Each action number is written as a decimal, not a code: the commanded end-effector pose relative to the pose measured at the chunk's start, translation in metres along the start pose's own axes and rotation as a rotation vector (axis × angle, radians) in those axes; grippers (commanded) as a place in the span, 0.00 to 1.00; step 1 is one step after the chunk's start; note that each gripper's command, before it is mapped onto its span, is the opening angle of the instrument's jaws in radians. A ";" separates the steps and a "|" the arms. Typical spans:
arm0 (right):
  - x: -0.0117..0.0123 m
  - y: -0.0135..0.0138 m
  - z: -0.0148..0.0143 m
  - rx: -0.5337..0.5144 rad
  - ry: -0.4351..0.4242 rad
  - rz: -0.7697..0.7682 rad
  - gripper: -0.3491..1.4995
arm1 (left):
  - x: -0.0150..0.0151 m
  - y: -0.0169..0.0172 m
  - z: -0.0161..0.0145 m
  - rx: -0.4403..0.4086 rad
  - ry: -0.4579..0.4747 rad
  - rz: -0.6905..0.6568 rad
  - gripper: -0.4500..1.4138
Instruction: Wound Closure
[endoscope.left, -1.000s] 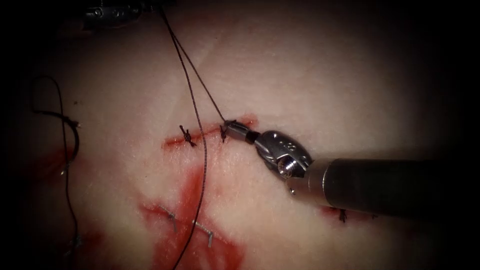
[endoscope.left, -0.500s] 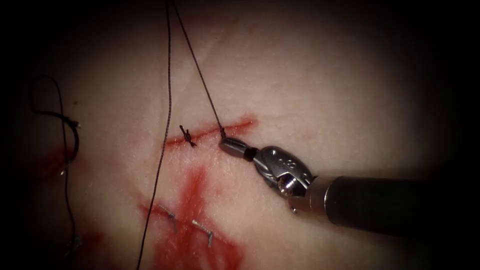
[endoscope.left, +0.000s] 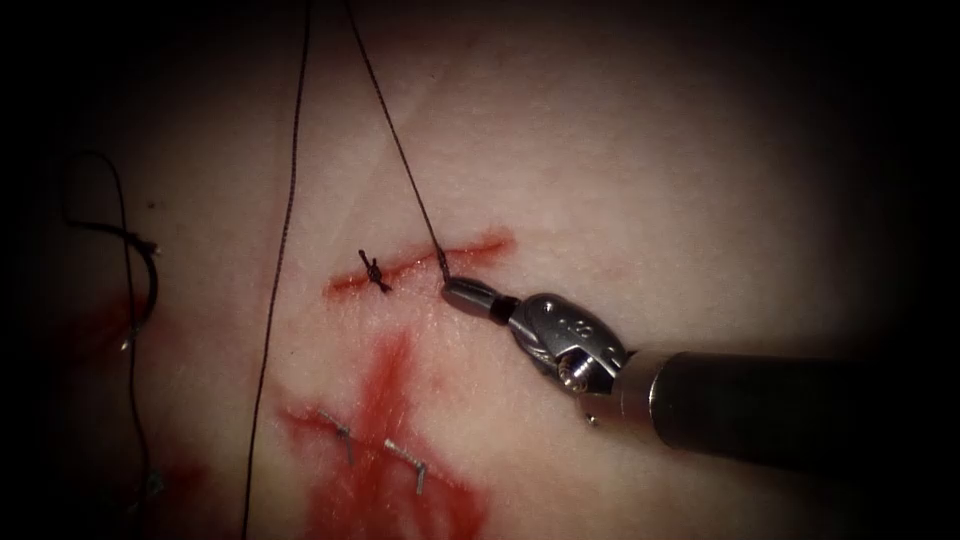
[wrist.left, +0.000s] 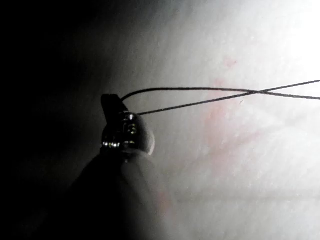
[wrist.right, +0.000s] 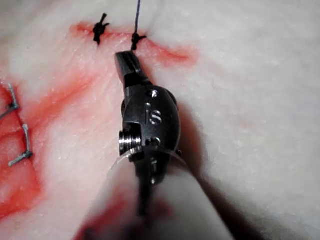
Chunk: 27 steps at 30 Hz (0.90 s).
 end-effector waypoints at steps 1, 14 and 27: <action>-0.0013 -0.0002 0.0003 -0.001 -0.018 -0.004 0.00 | -0.0001 -0.0005 0.0010 0.001 -0.006 0.010 0.00; -0.0047 -0.0001 -0.0012 -0.018 -0.076 -0.048 0.00 | -0.0003 -0.0012 0.0014 0.018 -0.051 0.093 0.00; -0.0050 -0.0006 -0.0015 -0.005 -0.097 -0.051 0.00 | -0.0005 -0.0016 0.0013 0.026 -0.076 0.107 0.00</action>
